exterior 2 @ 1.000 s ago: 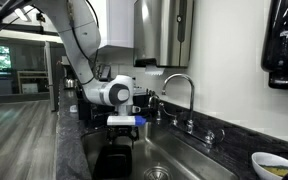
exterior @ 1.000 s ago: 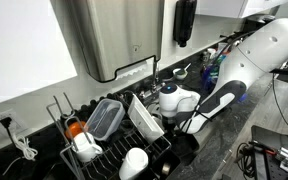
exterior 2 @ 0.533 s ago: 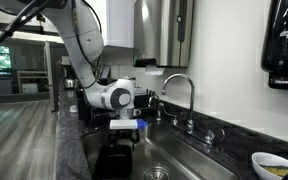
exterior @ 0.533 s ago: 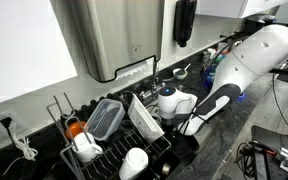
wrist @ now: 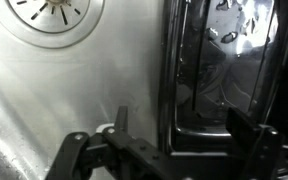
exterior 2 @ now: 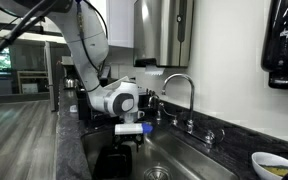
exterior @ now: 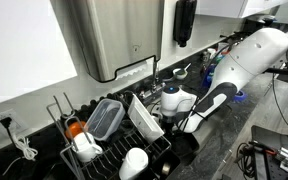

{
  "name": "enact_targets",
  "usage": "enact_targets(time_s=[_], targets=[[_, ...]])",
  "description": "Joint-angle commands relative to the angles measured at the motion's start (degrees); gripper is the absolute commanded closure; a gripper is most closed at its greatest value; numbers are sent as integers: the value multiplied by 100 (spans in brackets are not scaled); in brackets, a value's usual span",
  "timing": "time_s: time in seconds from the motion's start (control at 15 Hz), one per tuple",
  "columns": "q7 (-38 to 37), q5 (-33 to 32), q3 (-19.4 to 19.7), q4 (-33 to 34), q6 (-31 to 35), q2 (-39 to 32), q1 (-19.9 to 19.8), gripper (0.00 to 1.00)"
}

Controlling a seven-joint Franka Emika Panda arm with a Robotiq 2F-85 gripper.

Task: Remove the black lunchbox from the sink and put it on the dish rack

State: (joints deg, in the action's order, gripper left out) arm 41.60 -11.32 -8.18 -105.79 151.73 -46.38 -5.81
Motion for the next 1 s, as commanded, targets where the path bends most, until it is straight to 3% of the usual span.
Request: enact_targets(time_s=[0.0, 0.33, 0.4, 0.47, 0.6, 0.93], targets=[[533, 218, -429, 48, 281, -147, -447, 0], [883, 485, -678, 109, 230, -255, -668, 0], [892, 515, -679, 126, 223, -269, -661, 7], [893, 536, -668, 139, 227, -280, -640, 28], [872, 531, -644, 163, 234, -306, -601, 32], [760, 469, -547, 177, 286, -344, -504, 67]])
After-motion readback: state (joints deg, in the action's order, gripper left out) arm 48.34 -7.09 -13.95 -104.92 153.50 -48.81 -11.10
